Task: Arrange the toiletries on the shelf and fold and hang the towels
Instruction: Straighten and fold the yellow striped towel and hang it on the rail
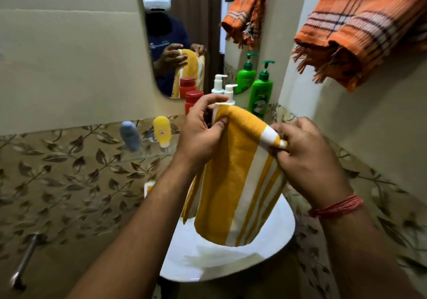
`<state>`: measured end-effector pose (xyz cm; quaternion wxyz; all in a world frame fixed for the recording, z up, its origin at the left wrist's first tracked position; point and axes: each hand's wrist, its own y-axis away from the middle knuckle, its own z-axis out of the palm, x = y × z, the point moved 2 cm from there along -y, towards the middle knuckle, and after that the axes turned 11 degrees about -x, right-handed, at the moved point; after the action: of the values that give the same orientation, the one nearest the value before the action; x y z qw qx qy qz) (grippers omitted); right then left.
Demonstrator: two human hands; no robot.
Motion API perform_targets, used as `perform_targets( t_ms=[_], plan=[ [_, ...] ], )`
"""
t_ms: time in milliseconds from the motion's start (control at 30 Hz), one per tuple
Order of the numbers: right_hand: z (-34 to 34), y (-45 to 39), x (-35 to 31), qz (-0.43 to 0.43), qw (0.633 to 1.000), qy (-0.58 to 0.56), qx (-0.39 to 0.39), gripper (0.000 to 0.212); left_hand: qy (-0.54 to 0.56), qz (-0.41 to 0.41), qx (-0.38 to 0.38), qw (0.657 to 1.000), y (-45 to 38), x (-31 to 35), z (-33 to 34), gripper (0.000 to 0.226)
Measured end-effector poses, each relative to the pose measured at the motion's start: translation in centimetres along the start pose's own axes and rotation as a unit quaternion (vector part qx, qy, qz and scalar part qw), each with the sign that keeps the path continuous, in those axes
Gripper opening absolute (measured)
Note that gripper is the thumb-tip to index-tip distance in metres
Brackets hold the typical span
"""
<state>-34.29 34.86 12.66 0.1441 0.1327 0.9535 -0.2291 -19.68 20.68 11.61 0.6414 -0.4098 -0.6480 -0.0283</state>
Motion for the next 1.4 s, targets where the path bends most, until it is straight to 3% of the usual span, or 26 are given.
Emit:
perform_targets(
  t_ms=[100,200,367,633,867,1100,1267,1400],
  plan=[
    [-3.3,0.2,-0.2,0.067,0.992,0.108,-0.004,0.021,0.038,0.025,-0.04,0.998,-2.0,1.3,1.8,0.035],
    [-7.7,1.0,-0.7,0.097,0.976,0.187,0.061,0.019,0.089,0.064,-0.093,0.99,-4.3,3.5,4.0,0.034],
    [-15.6,1.6,-1.9,0.113,0.981,0.135,0.08,0.023,0.151,0.154,-0.158,0.964,-8.5,8.7,7.7,0.034],
    [-29.3,-0.5,-1.5,0.114,0.94,0.276,0.165,0.025,0.166,0.243,-0.1,0.95,-15.7,19.4,16.0,0.044],
    [-38.6,-3.1,3.3,0.102,0.885,0.401,0.214,0.023,0.12,0.248,-0.09,0.957,-20.8,27.0,24.9,0.041],
    [-38.4,-3.1,8.5,0.027,0.837,0.514,0.186,0.038,-0.009,0.29,-0.096,0.952,-23.1,27.3,29.6,0.033],
    [-37.3,-2.7,9.6,0.026,0.839,0.514,0.178,0.039,-0.05,0.304,-0.104,0.946,-23.3,26.7,29.5,0.034],
    [-37.0,-2.6,9.2,0.046,0.864,0.467,0.181,0.036,-0.001,0.292,-0.125,0.948,-23.4,26.1,28.9,0.034]
  ],
)
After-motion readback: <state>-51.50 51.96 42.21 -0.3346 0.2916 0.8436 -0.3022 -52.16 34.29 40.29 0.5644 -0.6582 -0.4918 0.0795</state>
